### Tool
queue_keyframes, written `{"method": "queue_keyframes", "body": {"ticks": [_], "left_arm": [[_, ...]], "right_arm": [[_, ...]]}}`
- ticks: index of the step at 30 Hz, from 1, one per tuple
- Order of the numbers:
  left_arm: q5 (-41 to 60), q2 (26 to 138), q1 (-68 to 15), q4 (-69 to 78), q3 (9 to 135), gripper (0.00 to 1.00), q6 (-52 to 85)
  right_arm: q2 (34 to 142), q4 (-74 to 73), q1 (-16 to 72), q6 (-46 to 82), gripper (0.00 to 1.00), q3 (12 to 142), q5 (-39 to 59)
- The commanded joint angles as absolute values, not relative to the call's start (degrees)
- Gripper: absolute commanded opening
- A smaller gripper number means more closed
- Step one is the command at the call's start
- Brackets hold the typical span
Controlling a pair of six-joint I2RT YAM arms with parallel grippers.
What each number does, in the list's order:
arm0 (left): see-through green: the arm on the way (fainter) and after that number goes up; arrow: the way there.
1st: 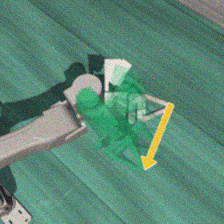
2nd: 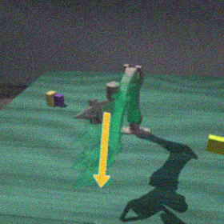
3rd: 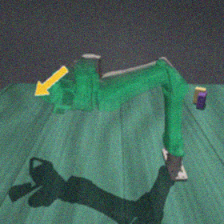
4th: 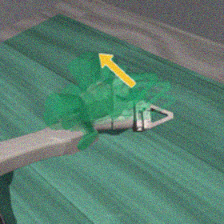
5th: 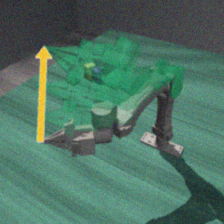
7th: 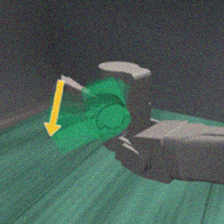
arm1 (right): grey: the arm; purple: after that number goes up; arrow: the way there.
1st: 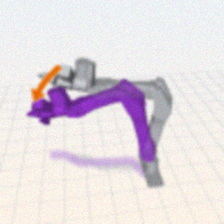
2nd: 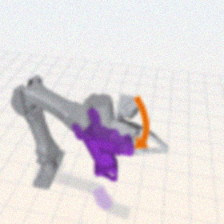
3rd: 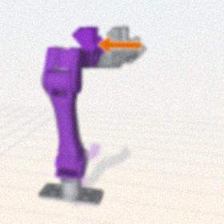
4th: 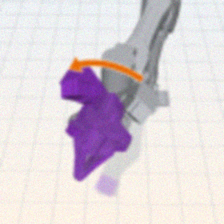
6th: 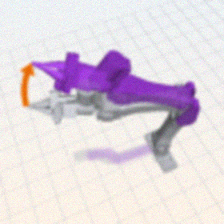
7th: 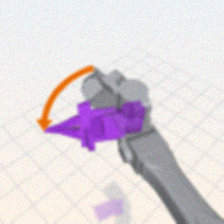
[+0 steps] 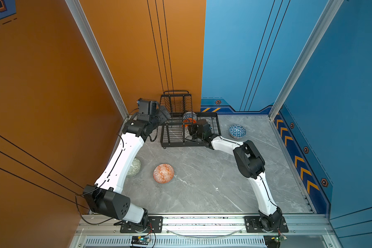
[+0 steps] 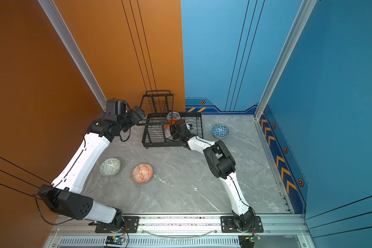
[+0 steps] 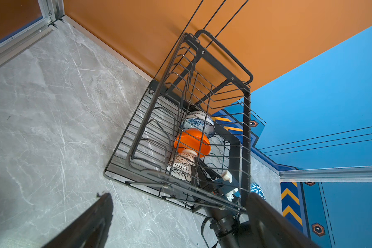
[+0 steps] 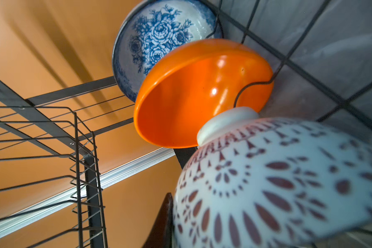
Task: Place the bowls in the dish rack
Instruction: 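Lower the white bowl into the rack slot beside the orange bowl with the right gripper, then open the right gripper and lift it off the white bowl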
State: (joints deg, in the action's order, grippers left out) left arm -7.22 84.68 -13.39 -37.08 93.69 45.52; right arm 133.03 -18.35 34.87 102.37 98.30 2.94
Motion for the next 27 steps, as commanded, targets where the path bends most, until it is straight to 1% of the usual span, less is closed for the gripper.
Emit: {"method": "queue_keyframes", "body": {"ticks": [1,4,8,10,13,19,27], "left_arm": [[-7.1,83.6,-13.1,-36.8,93.8,0.98,45.5],[-7.4,83.8,-13.0,-36.8,94.2,0.98,45.6],[-7.6,84.1,-13.1,-36.8,94.6,0.98,45.9],[-7.8,84.3,-13.2,-36.8,94.7,0.98,46.1],[-8.1,84.6,-13.3,-36.7,94.8,0.98,46.3],[-8.4,84.8,-13.5,-36.7,94.7,0.98,46.1],[-9.1,84.6,-13.5,-36.7,94.6,0.98,46.0]], "right_arm": [[132.0,-13.4,35.0,103.1,0.19,97.9,4.1],[131.9,-13.0,34.5,103.1,0.20,98.5,4.6],[131.1,-11.8,33.9,102.2,0.27,99.0,5.4],[130.5,-10.2,33.5,101.0,0.28,99.4,6.0],[129.6,-9.2,32.9,99.5,0.32,99.4,6.4],[127.7,-9.2,31.9,98.1,0.36,98.0,7.7],[125.7,-8.2,30.5,96.4,0.39,96.7,9.5]]}}
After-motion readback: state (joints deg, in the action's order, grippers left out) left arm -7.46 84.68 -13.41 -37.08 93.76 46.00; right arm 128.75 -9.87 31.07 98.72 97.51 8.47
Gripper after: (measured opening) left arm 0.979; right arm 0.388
